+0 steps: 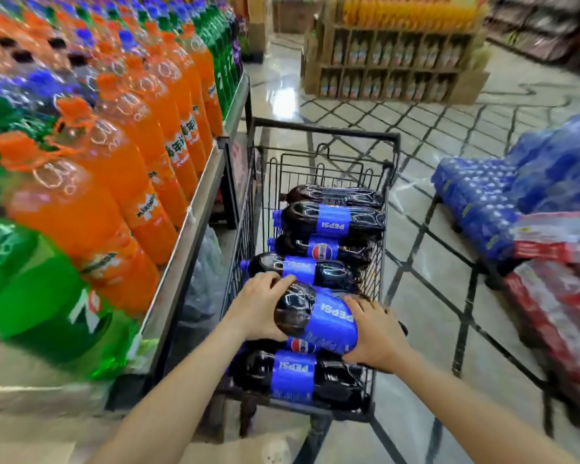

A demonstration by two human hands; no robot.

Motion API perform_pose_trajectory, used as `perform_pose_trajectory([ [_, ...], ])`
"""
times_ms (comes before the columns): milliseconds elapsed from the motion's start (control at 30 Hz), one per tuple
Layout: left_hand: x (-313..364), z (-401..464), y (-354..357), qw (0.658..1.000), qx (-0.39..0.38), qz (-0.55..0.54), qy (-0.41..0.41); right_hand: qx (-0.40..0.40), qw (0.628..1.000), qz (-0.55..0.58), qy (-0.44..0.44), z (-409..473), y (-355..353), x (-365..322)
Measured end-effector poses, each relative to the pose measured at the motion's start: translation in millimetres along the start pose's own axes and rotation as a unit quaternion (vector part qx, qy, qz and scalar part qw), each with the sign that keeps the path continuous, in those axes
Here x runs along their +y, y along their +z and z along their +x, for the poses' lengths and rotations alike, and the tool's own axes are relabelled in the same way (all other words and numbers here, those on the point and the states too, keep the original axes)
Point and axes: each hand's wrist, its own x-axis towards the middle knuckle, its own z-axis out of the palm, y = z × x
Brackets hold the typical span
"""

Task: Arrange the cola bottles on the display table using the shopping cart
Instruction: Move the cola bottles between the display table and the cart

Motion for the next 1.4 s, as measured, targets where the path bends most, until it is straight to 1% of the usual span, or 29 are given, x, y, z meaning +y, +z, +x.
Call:
perform_pose_trajectory([
  [67,11.1,-24.5,7.4,1.000,0.005,0.000,-0.006,-0.009,1.000,-0.007,-0.009,-22.0,6.4,-5.8],
  [200,38.5,-79.3,21.8,0.999,-0.006,-0.014,-0.046,-0.012,0.999,-0.020,-0.035,-65.5,18.4,-16.8],
  [400,68.7,-169.2,38.4,0.994,0.021,-0.018,-0.103,-0.044,0.994,-0.004,-0.103,-115.0,41.8,-45.9],
  [533,76.6,-228.9,39.6,0.988,0.023,-0.014,-0.150,-0.067,0.985,-0.031,-0.153,-136.1,49.8,-78.6],
  [700,67.4,-292.2,35.1,0.979,0.039,-0.007,-0.202,-0.071,0.978,-0.031,-0.194,-145.7,59.2,-128.8],
  [933,20.5,-372.9,7.6,0.972,0.056,-0.001,-0.229,-0.061,0.972,-0.041,-0.224,-147.7,58.2,-224.2],
  [1033,-12.8,-404.9,-12.0,0.972,0.042,0.003,-0.231,-0.049,0.975,-0.031,-0.217,-147.0,59.2,-274.8],
  [1167,-66.0,-446.6,-47.6,0.977,0.058,0.030,-0.201,-0.018,0.977,-0.020,-0.211,-147.4,52.6,-347.5],
  [1300,-110.7,-478.0,-91.7,0.978,0.077,0.058,-0.186,0.014,0.977,-0.018,-0.213,-140.3,28.5,-410.4],
  [1400,-148.7,-501.7,-129.0,0.976,0.104,0.072,-0.176,0.063,0.976,-0.028,-0.208,-131.9,8.7,-462.9],
])
